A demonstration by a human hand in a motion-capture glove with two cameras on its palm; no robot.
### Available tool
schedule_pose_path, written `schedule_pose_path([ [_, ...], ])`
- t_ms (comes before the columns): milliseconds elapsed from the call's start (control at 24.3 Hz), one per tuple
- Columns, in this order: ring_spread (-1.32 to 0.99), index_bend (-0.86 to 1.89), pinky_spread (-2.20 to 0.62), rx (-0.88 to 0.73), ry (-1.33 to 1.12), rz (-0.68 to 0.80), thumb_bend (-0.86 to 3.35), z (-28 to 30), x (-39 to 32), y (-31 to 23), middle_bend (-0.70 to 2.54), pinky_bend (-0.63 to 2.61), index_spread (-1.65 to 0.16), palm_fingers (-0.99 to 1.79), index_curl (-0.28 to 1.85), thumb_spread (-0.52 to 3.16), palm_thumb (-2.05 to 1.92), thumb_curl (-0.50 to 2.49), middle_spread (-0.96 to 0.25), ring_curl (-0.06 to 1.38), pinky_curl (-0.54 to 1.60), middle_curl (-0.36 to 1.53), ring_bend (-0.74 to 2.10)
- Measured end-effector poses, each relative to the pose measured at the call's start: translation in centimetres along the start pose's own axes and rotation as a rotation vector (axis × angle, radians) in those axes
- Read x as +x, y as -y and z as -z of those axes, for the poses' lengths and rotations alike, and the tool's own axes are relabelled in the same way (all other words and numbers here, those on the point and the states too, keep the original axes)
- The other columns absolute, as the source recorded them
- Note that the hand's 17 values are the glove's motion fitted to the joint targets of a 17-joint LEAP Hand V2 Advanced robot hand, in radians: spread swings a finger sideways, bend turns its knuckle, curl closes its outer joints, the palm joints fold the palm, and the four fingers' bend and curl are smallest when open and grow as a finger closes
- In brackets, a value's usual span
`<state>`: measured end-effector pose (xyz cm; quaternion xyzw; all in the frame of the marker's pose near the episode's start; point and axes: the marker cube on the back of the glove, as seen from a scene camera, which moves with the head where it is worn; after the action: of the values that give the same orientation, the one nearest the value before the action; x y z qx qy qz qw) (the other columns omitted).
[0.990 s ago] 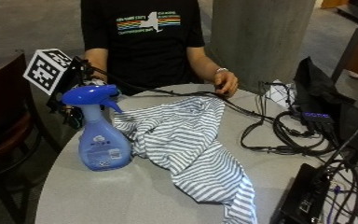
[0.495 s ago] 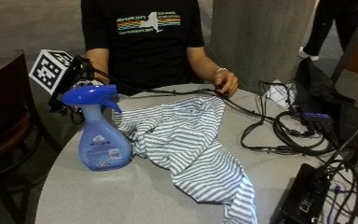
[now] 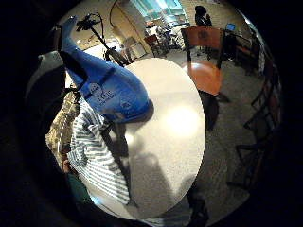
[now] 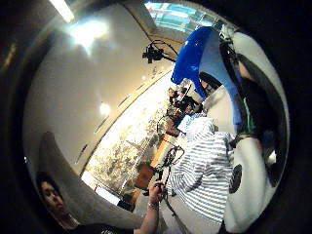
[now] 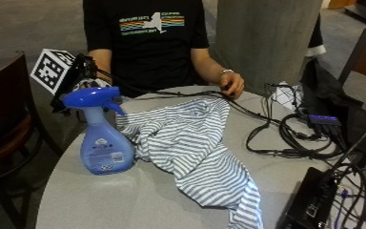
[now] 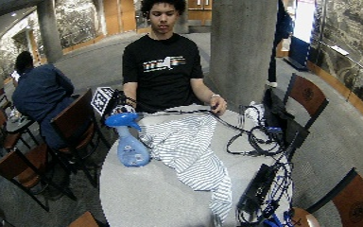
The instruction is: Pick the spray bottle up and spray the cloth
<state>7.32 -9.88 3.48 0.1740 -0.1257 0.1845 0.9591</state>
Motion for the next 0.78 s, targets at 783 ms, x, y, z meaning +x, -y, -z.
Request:
schedule_pose_path([
  [783, -0.08, 0.32, 0.07, -0.073, 0.019, -0.059, -0.04, 0.26, 0.33, -0.28, 0.32, 0.36, -0.22, 0.61, 0.49, 0.6, 1.08, 0.6, -0.08, 0.47, 0.46, 0.53, 0.33],
])
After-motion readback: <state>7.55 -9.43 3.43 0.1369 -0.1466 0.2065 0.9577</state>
